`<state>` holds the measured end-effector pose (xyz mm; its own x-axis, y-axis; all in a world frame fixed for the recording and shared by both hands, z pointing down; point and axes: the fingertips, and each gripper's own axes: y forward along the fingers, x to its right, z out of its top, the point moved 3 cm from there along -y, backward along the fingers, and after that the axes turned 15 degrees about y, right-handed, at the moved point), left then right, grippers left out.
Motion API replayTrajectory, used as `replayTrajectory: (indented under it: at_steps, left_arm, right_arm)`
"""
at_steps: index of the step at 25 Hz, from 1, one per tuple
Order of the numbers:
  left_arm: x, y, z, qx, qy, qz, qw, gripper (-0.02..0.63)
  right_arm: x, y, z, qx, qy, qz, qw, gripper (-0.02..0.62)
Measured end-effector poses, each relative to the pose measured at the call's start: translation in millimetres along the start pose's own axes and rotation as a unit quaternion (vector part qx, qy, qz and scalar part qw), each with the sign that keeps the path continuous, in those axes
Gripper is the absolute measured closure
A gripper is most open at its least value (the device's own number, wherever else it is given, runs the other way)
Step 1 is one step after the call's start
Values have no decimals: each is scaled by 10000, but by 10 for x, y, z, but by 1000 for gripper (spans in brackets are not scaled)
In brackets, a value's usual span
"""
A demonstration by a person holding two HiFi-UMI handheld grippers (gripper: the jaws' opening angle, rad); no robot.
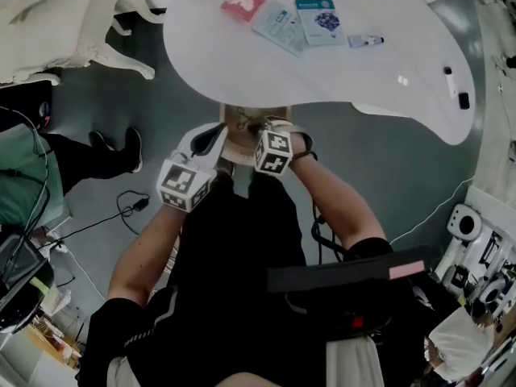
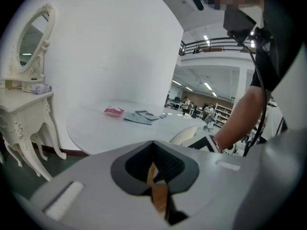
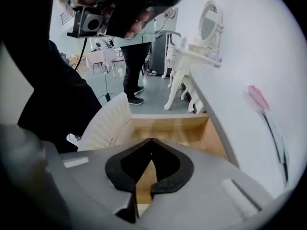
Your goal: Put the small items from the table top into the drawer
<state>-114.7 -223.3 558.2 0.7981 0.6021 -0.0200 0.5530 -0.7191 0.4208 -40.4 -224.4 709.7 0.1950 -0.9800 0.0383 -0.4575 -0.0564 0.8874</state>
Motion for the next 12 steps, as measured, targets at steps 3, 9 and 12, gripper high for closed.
replayTrajectory:
  at_steps: [3,9,12]
  left_arm:
    - [31,-44,129,113,-66,157,9998,604]
    - [197,-160,429,368,-105,363,9986,606]
    - [275,-216,551,466,-94,436,9979,606]
  right_arm:
    - [23,-281,106,358,160,-130,9991,592]
    - [42,-934,206,1161,1003,-290,9877,592]
    - [67,-1231,245,1513,1181,-437,9804,592]
